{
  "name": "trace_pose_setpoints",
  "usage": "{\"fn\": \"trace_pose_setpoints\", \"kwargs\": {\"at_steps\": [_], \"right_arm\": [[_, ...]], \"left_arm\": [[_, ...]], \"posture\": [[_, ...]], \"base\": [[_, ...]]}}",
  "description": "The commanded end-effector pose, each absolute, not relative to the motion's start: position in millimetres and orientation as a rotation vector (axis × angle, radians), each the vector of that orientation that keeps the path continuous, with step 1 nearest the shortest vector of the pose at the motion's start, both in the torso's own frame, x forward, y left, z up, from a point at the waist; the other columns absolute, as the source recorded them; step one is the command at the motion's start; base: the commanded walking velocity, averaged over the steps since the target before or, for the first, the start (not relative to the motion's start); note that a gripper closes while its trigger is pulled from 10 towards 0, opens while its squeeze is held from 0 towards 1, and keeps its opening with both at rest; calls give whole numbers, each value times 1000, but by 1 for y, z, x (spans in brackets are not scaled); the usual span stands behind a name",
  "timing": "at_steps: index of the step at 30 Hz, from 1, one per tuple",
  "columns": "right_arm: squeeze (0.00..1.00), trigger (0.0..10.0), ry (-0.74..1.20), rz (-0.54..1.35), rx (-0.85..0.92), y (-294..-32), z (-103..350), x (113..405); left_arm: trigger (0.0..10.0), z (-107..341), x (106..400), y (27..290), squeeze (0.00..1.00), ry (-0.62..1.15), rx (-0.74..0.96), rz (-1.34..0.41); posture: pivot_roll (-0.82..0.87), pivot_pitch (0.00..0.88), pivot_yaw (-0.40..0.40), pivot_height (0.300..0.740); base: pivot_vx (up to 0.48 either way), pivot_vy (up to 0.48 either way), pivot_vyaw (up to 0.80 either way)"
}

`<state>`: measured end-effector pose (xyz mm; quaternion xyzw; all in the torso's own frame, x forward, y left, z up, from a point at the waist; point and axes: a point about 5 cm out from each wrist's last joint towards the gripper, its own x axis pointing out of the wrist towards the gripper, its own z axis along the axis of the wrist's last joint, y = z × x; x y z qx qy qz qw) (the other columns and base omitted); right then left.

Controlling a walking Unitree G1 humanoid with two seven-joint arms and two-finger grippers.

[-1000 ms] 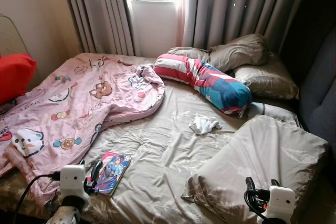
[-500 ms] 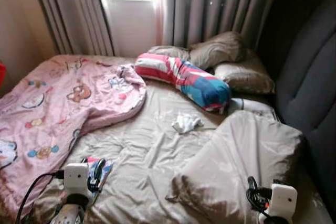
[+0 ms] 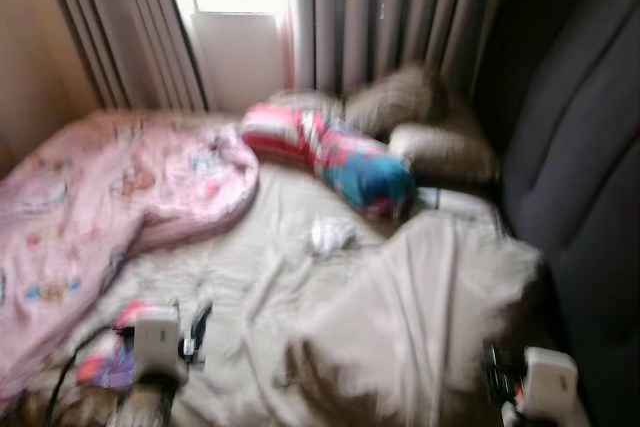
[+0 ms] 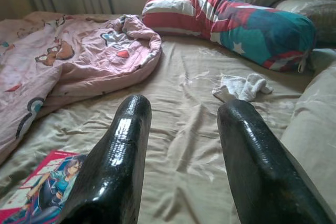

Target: Clean up the room

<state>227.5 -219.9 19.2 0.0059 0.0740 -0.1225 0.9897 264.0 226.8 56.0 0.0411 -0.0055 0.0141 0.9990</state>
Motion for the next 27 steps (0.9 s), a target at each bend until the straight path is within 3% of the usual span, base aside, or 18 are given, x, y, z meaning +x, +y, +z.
{"fn": "trace_pose_setpoints", "kwargs": {"at_steps": [1, 7, 11, 27], "right_arm": [[0, 10000, 153, -242, 24, -216, 19, 229], [0, 10000, 172, -258, 39, -217, 17, 229], [0, 10000, 159, -261, 46, -218, 19, 230], [0, 10000, 179, -215, 52, -206, 15, 238]], "left_arm": [[10000, 54, 263, 233, 0, 15, 91, 40], [10000, 53, 265, 231, 0, 29, 77, 39], [10000, 53, 266, 230, 0, 27, 80, 33], [10000, 54, 266, 227, 0, 30, 91, -3]], "posture": [[-103, 36, 6, 740], [-108, 36, 8, 740], [-109, 37, 7, 740], [-92, 28, 26, 740]], "base": [[0, 0, 0], [0, 240, 0], [0, 352, -781], [0, 0, 0]]}}
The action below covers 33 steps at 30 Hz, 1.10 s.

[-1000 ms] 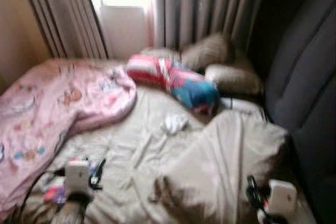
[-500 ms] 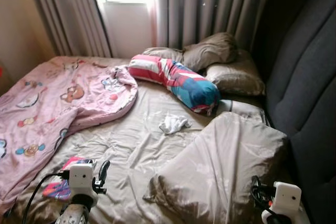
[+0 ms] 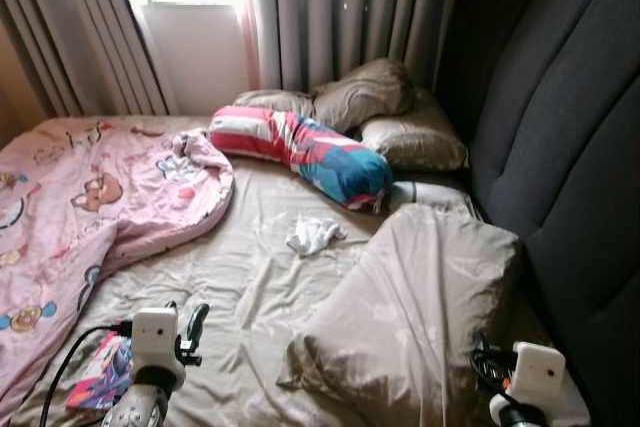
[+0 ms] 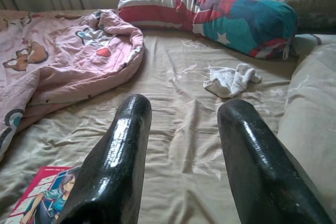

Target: Clean up the room

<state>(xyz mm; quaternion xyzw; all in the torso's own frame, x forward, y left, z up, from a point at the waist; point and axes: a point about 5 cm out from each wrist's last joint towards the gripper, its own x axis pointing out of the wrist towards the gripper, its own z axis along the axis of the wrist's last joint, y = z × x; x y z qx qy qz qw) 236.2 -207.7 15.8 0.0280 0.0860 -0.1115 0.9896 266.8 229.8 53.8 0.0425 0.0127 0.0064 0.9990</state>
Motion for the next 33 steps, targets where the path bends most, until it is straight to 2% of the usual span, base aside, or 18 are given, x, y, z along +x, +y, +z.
{"fn": "trace_pose_setpoints", "kwargs": {"at_steps": [1, 7, 15, 28, 33], "right_arm": [[0, 10000, 182, -214, 55, -205, 15, 238], [0, 10000, 316, -169, 31, -202, -5, 238], [0, 10000, 254, -141, 40, -199, 3, 248], [0, 10000, 231, -81, 11, -189, 3, 248], [0, 10000, 222, -68, 6, -188, 3, 247]], "left_arm": [[10000, 54, 267, 227, 0, 30, 90, -5], [10000, 54, 272, 220, 0, 33, 90, -39], [10000, 61, 279, 220, 0, 12, 88, -44], [10000, 61, 277, 220, 0, 11, 95, -49], [10000, 62, 277, 221, 0, 10, 99, -54]], "posture": [[-96, 27, 28, 740], [-101, 11, 43, 740], [-94, 16, 54, 740], [-86, 27, 53, 740], [-86, 30, 55, 740]], "base": [[0, 0, 0], [0, 0, 0], [0, 0, 0], [0, 0, 0], [254, 0, 248]]}}
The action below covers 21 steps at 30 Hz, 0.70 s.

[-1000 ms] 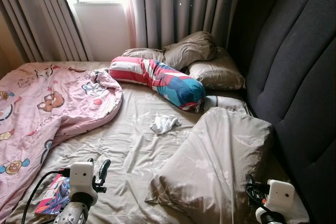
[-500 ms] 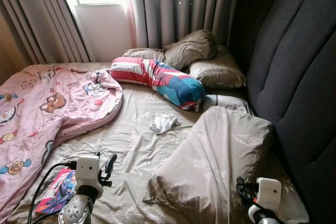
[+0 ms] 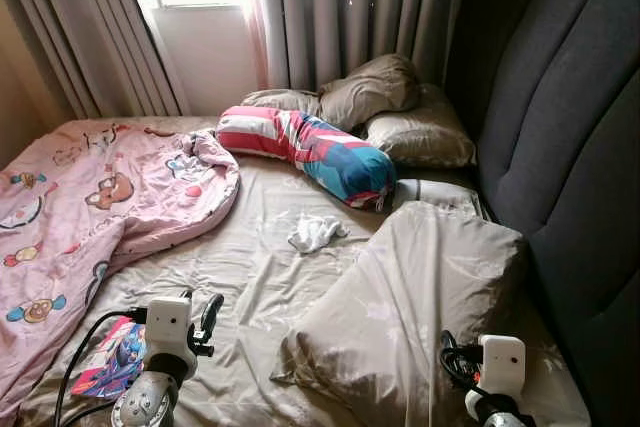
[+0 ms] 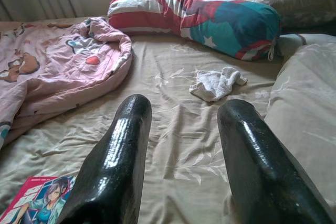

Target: Clean up the room

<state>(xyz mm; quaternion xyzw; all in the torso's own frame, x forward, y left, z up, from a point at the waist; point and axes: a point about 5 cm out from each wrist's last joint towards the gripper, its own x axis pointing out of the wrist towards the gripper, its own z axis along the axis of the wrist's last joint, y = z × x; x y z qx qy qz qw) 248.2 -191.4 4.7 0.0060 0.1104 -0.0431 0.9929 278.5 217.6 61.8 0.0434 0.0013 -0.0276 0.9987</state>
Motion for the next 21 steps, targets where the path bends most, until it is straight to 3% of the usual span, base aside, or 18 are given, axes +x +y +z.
{"fn": "trace_pose_setpoints", "kwargs": {"at_steps": [1, 21], "right_arm": [[0, 10000, 222, -70, 10, -188, 3, 247], [0, 10000, 223, -86, 22, -190, 2, 245]], "left_arm": [[10000, 62, 277, 221, 0, 10, 100, -55], [10000, 62, 277, 220, 0, 13, 115, -70]], "posture": [[-87, 31, 55, 740], [-89, 36, 57, 740]], "base": [[259, 0, 0], [260, 0, 0]]}}
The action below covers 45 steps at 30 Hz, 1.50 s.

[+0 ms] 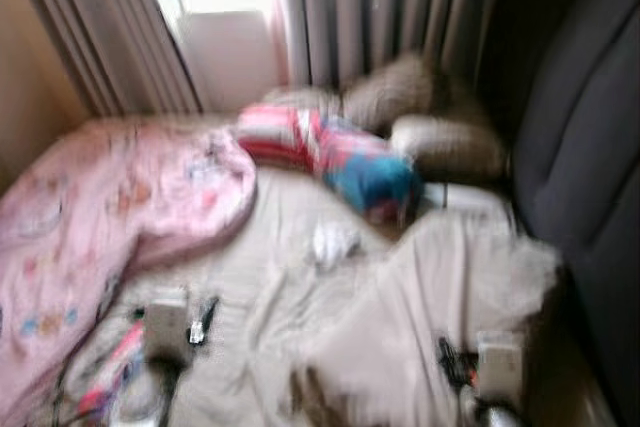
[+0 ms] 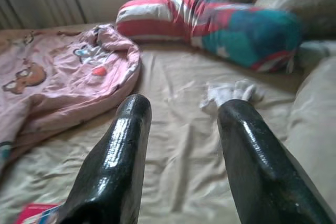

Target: Clean up the room

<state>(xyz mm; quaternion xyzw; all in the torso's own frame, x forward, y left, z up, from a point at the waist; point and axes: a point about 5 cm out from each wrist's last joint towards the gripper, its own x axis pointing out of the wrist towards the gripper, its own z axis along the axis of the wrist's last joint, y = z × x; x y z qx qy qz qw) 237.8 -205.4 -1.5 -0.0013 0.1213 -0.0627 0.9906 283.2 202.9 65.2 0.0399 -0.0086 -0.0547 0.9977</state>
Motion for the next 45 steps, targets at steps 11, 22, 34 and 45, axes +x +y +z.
{"fn": "trace_pose_setpoints", "kwargs": {"at_steps": [11, 22, 34, 45], "right_arm": [[0, 10000, 223, -86, 22, -190, 2, 245], [1000, 10000, 389, -243, 127, -198, -29, 220], [1000, 10000, 423, -235, 128, -197, -33, 219], [0, 10000, 618, -197, 269, -181, -58, 206]], "left_arm": [[10000, 62, 277, 220, 0, 13, 115, -70], [10000, 59, 274, 222, 0, 32, 122, -95], [10000, 58, 274, 221, 0, 45, 118, -102], [10000, 57, 270, 226, 0, 62, 134, -120]], "posture": [[-89, 36, 57, 740], [-85, 54, 67, 740], [-81, 54, 63, 740], [-57, 97, 86, 740]], "base": [[259, 0, 0], [94, 0, 0], [0, 0, 0], [0, 0, 0]]}}
